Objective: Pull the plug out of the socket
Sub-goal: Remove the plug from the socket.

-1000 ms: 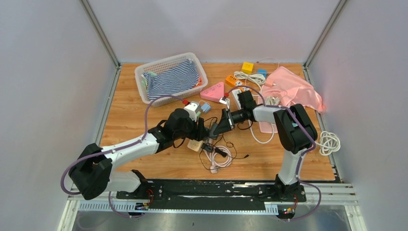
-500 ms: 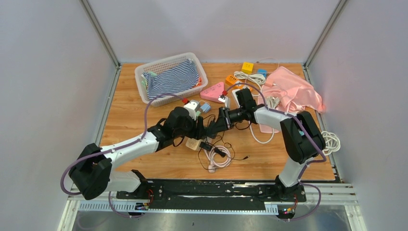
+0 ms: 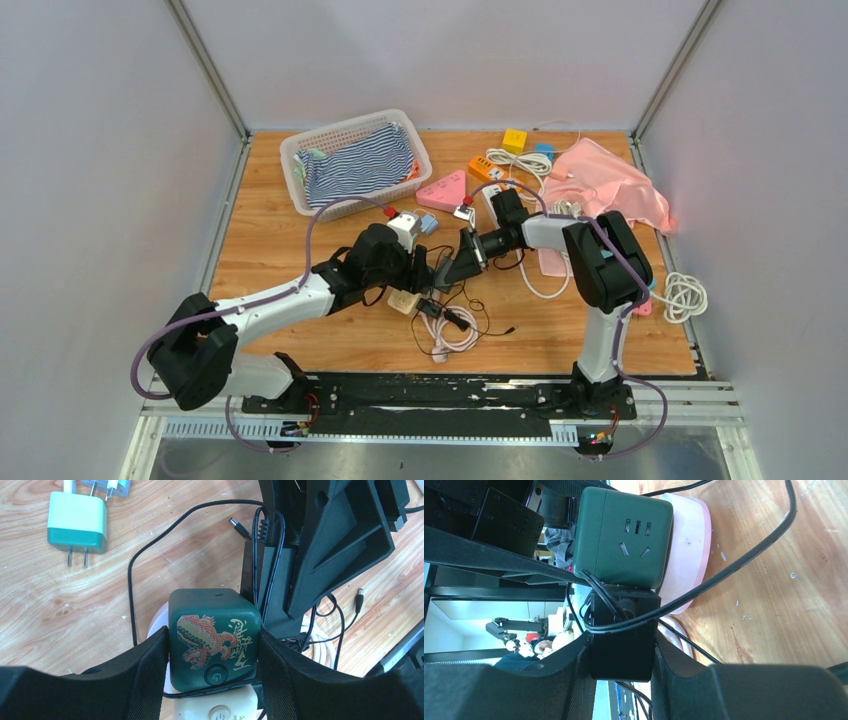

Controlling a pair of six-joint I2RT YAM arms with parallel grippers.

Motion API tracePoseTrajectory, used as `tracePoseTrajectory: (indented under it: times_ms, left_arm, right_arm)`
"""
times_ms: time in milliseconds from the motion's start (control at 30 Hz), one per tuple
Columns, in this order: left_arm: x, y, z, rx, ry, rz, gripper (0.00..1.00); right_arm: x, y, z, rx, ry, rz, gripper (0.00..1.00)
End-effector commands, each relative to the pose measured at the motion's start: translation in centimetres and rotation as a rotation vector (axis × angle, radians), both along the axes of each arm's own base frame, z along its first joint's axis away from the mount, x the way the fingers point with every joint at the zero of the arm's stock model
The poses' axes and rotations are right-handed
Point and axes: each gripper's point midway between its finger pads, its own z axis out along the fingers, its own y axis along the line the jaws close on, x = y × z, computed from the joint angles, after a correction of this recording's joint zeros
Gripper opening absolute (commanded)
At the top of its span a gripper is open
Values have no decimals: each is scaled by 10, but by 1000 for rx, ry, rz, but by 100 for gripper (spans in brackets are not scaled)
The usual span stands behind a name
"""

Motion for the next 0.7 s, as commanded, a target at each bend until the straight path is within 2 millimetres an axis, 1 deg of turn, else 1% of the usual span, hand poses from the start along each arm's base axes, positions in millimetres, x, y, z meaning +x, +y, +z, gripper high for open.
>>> tracePoseTrajectory:
  times_ms: [0, 167, 267, 333, 367, 433, 533, 567, 600, 667]
  left_arm:
    - [-14, 18, -30, 90, 90, 11, 0]
    - [-14, 18, -31, 92, 91, 12, 0]
    - [-14, 18, -30, 89, 90, 13, 0]
    - [-14, 19, -31, 92, 89, 12, 0]
    - [-14, 19, -31, 93, 92, 13, 0]
    - [-14, 19, -31, 93, 91, 13, 0]
    - [-14, 19, -31, 93, 89, 11, 0]
    - [-14, 18, -30, 91, 89, 9, 0]
    - [-14, 18, -31, 91, 89, 9, 0]
    - [-14, 18, -31, 91, 88, 8, 0]
  right_arm:
    - [-1, 2, 10, 44, -105, 41, 0]
    - [-3, 29, 28, -61, -199, -25, 0]
    - [-9, 36, 38, -78, -246, -37, 0]
    - [-11, 32, 41, -52, -246, -15, 0]
    - [-11, 29, 38, -43, -238, -6, 0]
    - [-8, 18, 30, -11, -202, 12, 0]
    - [-6, 4, 18, 78, -83, 43, 0]
    - [-4, 0, 9, 91, -52, 47, 0]
    - [-3, -3, 4, 94, -43, 51, 0]
    - [-3, -5, -1, 87, -29, 57, 0]
